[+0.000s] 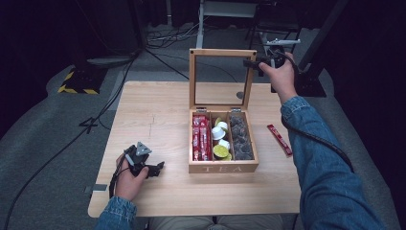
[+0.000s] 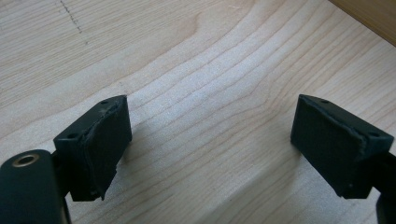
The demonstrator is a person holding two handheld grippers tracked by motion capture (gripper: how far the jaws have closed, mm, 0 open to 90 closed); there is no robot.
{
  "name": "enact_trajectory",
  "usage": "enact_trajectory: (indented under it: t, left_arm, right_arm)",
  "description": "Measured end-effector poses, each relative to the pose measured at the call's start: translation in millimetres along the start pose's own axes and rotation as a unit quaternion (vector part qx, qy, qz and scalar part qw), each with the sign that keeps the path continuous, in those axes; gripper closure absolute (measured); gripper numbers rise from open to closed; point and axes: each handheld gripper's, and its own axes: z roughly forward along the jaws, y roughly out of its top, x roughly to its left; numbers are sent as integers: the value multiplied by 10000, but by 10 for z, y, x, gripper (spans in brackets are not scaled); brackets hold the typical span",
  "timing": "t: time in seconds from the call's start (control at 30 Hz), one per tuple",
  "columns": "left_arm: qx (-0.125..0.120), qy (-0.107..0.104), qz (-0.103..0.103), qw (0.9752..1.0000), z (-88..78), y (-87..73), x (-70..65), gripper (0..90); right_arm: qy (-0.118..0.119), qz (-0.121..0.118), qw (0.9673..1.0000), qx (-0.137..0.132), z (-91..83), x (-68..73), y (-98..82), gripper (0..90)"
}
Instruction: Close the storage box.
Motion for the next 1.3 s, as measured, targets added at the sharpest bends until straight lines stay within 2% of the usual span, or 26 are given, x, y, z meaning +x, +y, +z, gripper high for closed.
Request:
enact_trajectory:
  t: [0.13,0.47,0.9,1.0,1.13,1.3]
  left_arm:
    - [-1,0,-1,10000,0,0,0,127]
    - [0,4,-5,10000,0,0,-1,127]
    - [-7,3,-17,10000,1,0,-2,127]
    - [-8,2,-18,10000,1,0,-2,127]
    - [-8,2,-16,10000,1,0,-2,127]
    - [-9,3,-18,10000,1,0,-3,127]
  right_arm:
    - [6,-28,10000,-28,-92,60,-11,512]
    - [189,-153,9997,-72,-421,267,-85,523]
    - [409,-361,9985,53,-738,497,-231,516]
    - [415,-386,9984,67,-788,537,-273,507]
    - [289,-411,9987,122,-852,579,-325,459]
    - [255,-490,9983,182,-930,633,-364,457]
